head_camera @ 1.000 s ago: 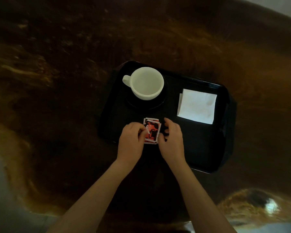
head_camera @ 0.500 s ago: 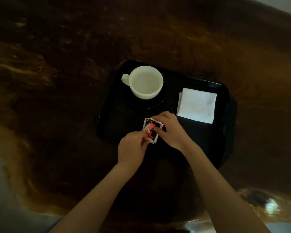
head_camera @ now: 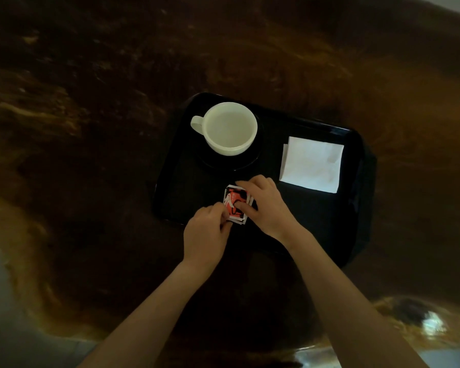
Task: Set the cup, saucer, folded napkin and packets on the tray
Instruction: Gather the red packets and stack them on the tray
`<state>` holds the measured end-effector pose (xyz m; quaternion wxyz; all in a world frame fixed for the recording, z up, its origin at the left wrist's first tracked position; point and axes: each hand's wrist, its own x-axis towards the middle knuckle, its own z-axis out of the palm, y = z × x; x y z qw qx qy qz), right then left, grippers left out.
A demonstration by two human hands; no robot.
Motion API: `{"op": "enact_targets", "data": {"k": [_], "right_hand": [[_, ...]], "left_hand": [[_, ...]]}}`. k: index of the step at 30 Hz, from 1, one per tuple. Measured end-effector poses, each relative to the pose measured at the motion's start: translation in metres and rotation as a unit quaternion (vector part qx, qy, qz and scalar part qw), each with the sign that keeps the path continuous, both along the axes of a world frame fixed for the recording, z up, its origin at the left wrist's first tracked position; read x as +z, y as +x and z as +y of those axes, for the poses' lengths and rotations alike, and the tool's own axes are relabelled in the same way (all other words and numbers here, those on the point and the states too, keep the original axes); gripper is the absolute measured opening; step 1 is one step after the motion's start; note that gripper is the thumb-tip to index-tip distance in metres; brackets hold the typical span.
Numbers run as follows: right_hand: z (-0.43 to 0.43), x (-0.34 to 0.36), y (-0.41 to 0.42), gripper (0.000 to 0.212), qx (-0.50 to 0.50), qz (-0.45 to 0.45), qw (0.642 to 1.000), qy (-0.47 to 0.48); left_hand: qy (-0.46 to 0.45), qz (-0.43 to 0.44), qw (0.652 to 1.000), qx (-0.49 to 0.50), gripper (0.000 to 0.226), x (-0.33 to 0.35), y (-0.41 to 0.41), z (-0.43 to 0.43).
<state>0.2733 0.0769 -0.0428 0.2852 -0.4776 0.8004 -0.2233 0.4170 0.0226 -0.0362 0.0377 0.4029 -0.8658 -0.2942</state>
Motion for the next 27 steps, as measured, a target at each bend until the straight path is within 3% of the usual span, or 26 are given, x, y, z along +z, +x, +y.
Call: {"op": "enact_targets", "data": {"k": [5, 9, 14, 27], "right_hand": [[0.011, 0.006, 0.005, 0.046, -0.129, -0.057, 0.989, -0.048], [0.020, 0.011, 0.016, 0.036, -0.248, -0.094, 0.963, -0.036], [0.010, 0.008, 0.029, 0.034, -0.274, -0.150, 0.950, -0.015], [0.011, 0.009, 0.044, 0.034, -0.305, -0.146, 0.940, -0.041]], "left_hand": [[0.028, 0.017, 0.999, 0.014, 0.011, 0.011, 0.007, -0.007], [0.050, 0.027, 0.994, 0.093, 0.021, 0.015, -0.001, -0.034], [0.079, -0.028, 0.995, 0.047, 0.025, 0.003, -0.024, -0.044], [0.119, 0.022, 0.991, 0.055, 0.023, 0.001, -0.029, -0.036]]}}
